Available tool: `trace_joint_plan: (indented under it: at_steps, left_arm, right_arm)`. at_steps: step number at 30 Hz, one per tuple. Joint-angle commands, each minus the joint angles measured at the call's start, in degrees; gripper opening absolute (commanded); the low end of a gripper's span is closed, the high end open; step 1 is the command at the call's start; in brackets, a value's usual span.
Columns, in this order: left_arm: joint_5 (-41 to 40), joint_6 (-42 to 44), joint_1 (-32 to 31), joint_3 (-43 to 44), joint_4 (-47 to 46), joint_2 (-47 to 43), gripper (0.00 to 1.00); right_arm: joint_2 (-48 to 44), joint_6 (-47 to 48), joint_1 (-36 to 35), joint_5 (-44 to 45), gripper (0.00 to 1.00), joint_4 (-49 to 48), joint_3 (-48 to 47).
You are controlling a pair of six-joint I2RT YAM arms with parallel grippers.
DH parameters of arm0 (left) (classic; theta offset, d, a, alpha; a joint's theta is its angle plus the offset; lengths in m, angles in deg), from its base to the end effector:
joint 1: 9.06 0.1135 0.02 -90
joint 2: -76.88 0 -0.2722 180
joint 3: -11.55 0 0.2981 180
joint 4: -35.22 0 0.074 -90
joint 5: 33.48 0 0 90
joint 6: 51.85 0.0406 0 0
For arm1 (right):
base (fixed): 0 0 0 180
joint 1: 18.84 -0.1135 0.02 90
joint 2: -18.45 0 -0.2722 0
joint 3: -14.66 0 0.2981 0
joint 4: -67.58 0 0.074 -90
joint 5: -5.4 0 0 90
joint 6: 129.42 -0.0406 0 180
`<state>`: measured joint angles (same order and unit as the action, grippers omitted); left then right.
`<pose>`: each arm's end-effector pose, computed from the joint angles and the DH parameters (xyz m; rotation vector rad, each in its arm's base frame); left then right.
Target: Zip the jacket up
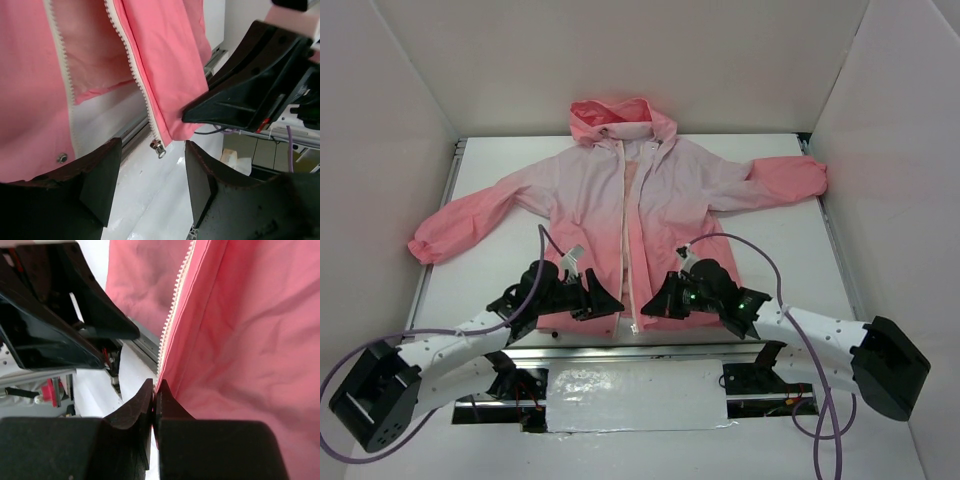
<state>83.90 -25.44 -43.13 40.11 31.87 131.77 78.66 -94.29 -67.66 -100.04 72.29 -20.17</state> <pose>0.1817 -0.1454 0.1610 -0.2232 2.2773 -1.4882 0.1578 0.1968 0.1652 -0.0601 2.3884 1.2789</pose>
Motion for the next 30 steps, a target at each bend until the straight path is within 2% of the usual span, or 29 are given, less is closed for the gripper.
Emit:
trace_joint_plan:
  at_steps: [1, 8, 10, 13, 19, 23, 24, 28, 30]
  left_arm:
    - [-5.2, -2.7, -3.8, 0.7, -10.6, 3.7, 0.64]
    - [-5.0, -4.2, -7.6, 1.9, -21.8, 14.1, 0.56]
    - [-5.2, -3.8, -8.3, 3.8, -22.2, 17.6, 0.54]
    - [-5.1, -4.3, -9.5, 5.1, -24.7, 21.6, 0.44]
    - [-4.7, -5.3, -10.6, 6.8, -29.1, 26.8, 0.47]
    - [-4.6, -4.5, -10.8, 9.6, -28.2, 28.6, 0.46]
    - [-4.5, -4.5, -10.8, 9.9, -27.9, 29.5, 0.43]
    - [-4.1, -5.0, -10.9, 9.8, -28.5, 30.2, 0.12]
    - [-4.6, -4.3, -10.9, 9.6, -27.3, 29.0, 0.03]
  right_arm:
    - [-3.1, -1.1, 1.1, 0.1, 0.0, -2.9, 1.6]
    - [-6.4, -0.8, 2.7, -0.7, 0.0, -1.7, 3.4]
    - [-6.9, -0.7, 3.4, -1.1, 0.0, -1.5, 3.6]
    - [-8.1, -0.9, 4.3, -1.3, 0.0, -1.7, 4.2]
    - [-8.9, 0.6, 6.0, -2.7, 0.0, 0.1, 4.4]
    - [-9.9, 0.8, 7.0, -3.1, 0.0, 0.2, 5.4]
    - [-10.1, 0.8, 7.2, -3.2, 0.0, 0.2, 5.6]
    - [-10.6, 1.6, 9.1, -4.1, 0.0, 1.1, 5.8]
    - [-10.7, 2.5, 10.3, -4.2, 0.0, 2.4, 5.8]
